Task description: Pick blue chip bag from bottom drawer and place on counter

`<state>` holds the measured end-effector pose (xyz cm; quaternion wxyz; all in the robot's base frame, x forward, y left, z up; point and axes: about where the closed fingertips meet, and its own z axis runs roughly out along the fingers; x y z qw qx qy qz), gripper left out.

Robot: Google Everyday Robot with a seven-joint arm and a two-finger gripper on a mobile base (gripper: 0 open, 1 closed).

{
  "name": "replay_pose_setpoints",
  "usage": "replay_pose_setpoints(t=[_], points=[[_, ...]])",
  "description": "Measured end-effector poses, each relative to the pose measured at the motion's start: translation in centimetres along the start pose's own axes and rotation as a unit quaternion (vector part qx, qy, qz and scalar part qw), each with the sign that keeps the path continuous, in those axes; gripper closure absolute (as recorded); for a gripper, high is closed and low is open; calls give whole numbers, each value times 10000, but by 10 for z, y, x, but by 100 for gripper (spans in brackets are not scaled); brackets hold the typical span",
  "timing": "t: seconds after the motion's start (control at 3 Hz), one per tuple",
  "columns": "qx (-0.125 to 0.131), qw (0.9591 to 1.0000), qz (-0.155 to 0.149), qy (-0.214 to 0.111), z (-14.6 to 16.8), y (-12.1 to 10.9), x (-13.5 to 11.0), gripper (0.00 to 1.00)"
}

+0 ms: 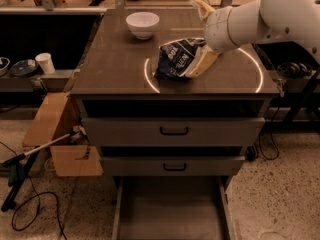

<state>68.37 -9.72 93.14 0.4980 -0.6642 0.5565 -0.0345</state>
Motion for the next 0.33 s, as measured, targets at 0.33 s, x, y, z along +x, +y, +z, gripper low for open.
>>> replay_pose_setpoints(t=[0.33], points=[[0, 10000, 0, 0, 0, 0, 0, 0]])
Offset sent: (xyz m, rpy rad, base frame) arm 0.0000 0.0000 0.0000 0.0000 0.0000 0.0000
